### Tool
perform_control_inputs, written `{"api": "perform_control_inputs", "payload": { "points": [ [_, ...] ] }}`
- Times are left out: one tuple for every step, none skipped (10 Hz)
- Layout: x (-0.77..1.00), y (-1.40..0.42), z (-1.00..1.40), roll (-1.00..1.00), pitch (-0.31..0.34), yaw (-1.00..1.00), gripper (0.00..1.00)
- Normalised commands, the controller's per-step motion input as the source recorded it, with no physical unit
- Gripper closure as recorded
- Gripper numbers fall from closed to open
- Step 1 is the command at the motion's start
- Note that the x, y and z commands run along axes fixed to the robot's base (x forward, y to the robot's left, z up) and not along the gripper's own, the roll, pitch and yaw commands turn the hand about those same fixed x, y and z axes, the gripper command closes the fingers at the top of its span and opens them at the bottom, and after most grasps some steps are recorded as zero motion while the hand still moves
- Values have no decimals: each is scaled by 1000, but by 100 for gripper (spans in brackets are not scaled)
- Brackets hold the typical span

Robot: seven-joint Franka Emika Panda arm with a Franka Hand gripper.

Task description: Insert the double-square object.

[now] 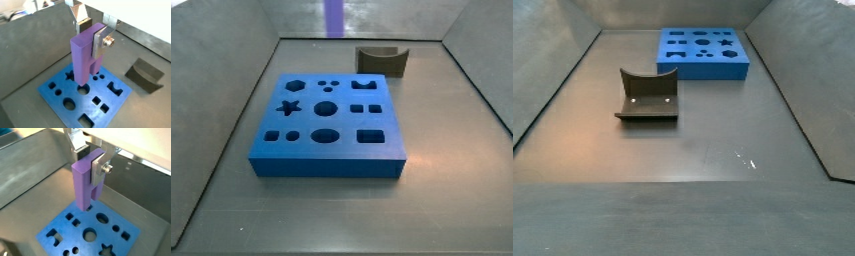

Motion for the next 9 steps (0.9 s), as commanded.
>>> {"api": "perform_control_inputs", "payload": {
  "points": [
    [0,0,-174,0,0,-1000,100],
    [0,0,-186,0,-6,-1000,100],
    [0,0,-214,0,-26,-1000,100],
    [97,0,-386,-46,-11,-1000,100],
    [123,0,-383,-64,-19,-983,100],
    [134,0,-394,-69,-11,-980,100],
    [166,0,-346,-79,0,-969,100],
    [363,57,-226,-136,0,-837,100],
    [391,86,-243,-131,0,-814,100]
  ]
}}
